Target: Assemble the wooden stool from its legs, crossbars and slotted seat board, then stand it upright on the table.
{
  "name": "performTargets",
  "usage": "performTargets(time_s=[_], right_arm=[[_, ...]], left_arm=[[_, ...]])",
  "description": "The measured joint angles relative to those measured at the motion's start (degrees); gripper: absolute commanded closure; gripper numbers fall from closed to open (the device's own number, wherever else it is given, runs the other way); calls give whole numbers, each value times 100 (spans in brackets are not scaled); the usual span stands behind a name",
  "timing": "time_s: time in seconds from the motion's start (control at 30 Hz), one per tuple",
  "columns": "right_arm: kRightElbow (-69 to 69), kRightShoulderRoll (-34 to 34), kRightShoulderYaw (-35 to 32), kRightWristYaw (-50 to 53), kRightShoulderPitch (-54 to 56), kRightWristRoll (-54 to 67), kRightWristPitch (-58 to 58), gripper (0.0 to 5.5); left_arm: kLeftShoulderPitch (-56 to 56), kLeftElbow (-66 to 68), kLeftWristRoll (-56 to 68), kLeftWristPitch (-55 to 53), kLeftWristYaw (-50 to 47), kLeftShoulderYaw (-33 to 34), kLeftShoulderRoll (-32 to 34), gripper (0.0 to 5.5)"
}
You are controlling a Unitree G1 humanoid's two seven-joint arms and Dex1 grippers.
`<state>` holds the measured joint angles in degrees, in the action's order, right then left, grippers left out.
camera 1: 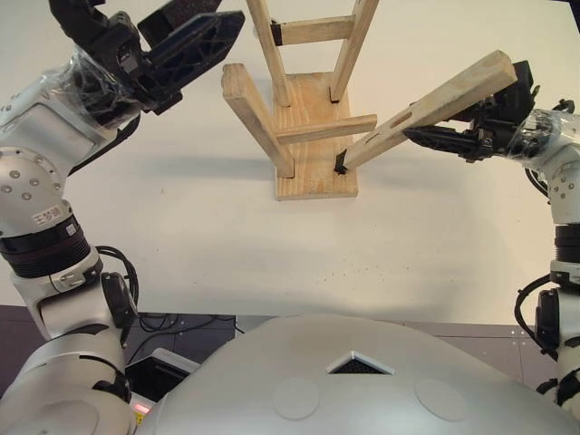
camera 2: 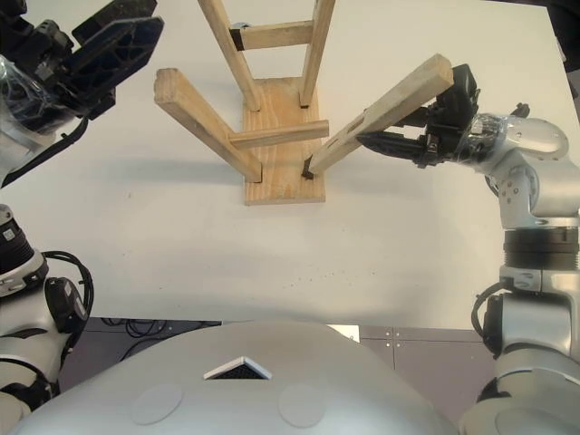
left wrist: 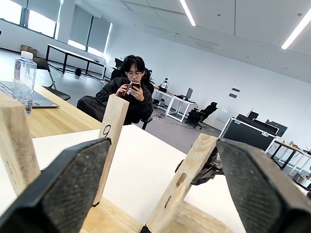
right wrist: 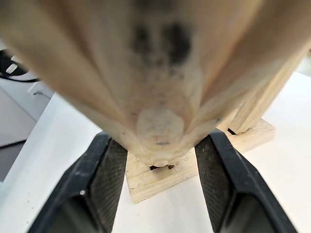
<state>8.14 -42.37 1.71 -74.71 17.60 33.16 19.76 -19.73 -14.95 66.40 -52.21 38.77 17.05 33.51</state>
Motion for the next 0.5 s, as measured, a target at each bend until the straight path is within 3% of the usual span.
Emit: performTargets(time_s=[0.5], right_arm=[[285, -292, 1244, -903, 1606, -893, -242, 349]], left_arm=[[396, -209, -51, 149, -178, -125, -288, 152]])
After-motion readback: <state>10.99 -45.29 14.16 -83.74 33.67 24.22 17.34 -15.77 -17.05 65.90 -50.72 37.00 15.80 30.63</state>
